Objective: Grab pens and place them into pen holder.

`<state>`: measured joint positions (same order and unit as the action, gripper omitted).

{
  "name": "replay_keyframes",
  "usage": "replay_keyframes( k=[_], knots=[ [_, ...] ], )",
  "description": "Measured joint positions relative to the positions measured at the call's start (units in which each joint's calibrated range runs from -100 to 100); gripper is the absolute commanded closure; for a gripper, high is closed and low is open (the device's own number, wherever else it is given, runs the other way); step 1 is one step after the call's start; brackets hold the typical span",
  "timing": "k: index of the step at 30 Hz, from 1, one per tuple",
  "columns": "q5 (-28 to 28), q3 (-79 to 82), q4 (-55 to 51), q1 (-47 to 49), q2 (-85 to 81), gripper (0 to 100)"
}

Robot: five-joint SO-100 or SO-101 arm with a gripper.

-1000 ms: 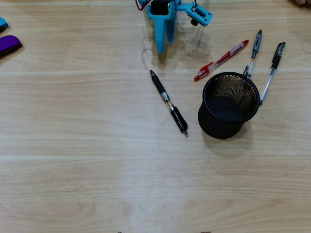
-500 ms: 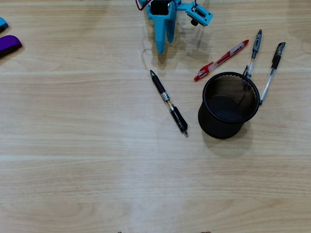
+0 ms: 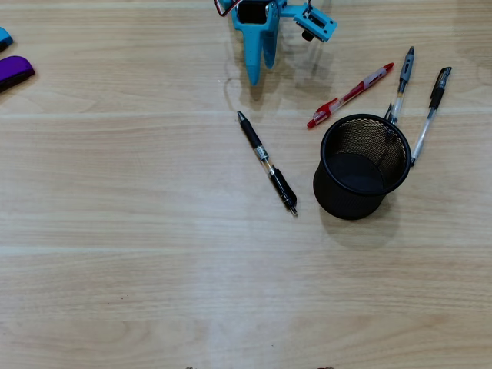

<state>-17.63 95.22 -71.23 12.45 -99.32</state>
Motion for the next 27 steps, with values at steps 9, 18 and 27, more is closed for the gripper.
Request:
replay_keyframes(
  k=[9, 18, 27],
  knots=[
    [0.0, -0.6, 1.1, 0.0, 1.3, 72],
    [-1.3, -32.1, 10.2, -3.0, 41.0, 72],
    [-21.1, -92.8, -16.5, -9.9, 107.7, 72]
  ],
)
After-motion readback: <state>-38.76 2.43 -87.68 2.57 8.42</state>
